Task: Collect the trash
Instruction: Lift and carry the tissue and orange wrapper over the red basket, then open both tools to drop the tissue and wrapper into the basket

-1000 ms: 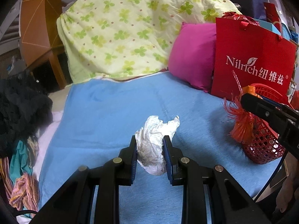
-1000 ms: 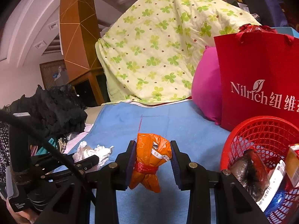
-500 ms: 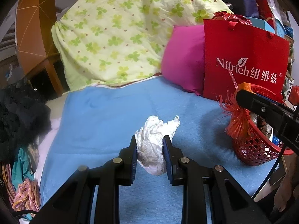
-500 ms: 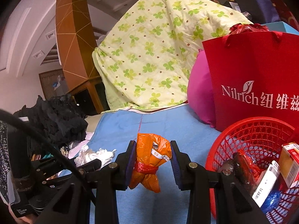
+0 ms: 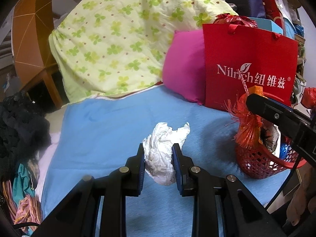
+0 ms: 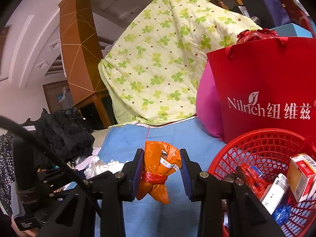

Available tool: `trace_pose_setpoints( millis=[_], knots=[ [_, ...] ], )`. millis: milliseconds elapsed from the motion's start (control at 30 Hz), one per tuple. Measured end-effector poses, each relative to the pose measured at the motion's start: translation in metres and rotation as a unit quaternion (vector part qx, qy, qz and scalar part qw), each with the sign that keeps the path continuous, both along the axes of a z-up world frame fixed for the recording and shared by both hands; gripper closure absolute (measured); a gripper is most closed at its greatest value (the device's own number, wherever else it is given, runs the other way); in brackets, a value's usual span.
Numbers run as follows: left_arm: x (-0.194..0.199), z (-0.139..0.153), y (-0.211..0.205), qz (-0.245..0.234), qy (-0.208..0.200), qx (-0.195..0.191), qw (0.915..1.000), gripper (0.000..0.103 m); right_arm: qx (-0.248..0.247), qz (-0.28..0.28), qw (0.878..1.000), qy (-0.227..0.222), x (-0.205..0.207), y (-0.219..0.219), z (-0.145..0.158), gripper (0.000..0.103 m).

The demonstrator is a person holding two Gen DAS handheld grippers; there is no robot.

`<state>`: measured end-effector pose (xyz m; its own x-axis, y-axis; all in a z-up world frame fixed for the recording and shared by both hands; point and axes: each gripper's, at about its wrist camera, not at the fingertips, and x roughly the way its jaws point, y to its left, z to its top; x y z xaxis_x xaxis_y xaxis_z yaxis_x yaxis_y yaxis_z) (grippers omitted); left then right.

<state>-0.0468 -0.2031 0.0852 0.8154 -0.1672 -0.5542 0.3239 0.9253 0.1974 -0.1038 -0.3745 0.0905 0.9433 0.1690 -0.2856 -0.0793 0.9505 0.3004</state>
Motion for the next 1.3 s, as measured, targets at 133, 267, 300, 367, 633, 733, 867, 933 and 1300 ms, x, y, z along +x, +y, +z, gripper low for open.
trace_pose_setpoints(
  millis=[133,267,300,367,633,733,867,933,1300],
  knots=[
    [-0.003,0.004,-0.011,-0.009,-0.004,0.002,0.9999,0.075,0.004,-0.007,1.000,-0.005,-0.005,-0.008,0.001,0.065],
    [-0.007,0.007,-0.024,-0.022,-0.010,0.007,0.9997,0.075,0.011,-0.016,1.000,-0.009,-0.010,-0.019,0.002,0.064],
    [-0.008,0.008,-0.028,-0.026,-0.011,0.008,0.9996,0.075,0.013,-0.019,1.000,-0.010,-0.012,-0.023,0.002,0.064],
    [-0.010,0.009,-0.034,-0.031,-0.012,0.008,0.9994,0.075,0.018,-0.024,0.999,-0.012,-0.016,-0.029,0.003,0.064],
    [-0.015,0.013,-0.058,-0.059,-0.011,0.007,0.9982,0.075,0.028,-0.043,0.998,-0.020,-0.029,-0.054,0.003,0.064],
    [-0.017,0.016,-0.069,-0.077,-0.008,-0.003,0.9970,0.075,0.032,-0.055,0.998,-0.024,-0.034,-0.063,0.004,0.064],
    [-0.014,0.021,-0.089,-0.120,0.001,-0.026,0.9925,0.075,0.046,-0.079,0.995,-0.030,-0.042,-0.080,0.004,0.064],
    [-0.011,0.024,-0.100,-0.144,0.005,-0.043,0.9887,0.075,0.059,-0.105,0.992,-0.033,-0.047,-0.094,0.003,0.063],
    [-0.009,0.005,-0.157,-0.229,0.042,-0.059,0.9706,0.040,0.160,-0.195,0.968,0.006,-0.051,-0.159,-0.015,0.059]
  ],
)
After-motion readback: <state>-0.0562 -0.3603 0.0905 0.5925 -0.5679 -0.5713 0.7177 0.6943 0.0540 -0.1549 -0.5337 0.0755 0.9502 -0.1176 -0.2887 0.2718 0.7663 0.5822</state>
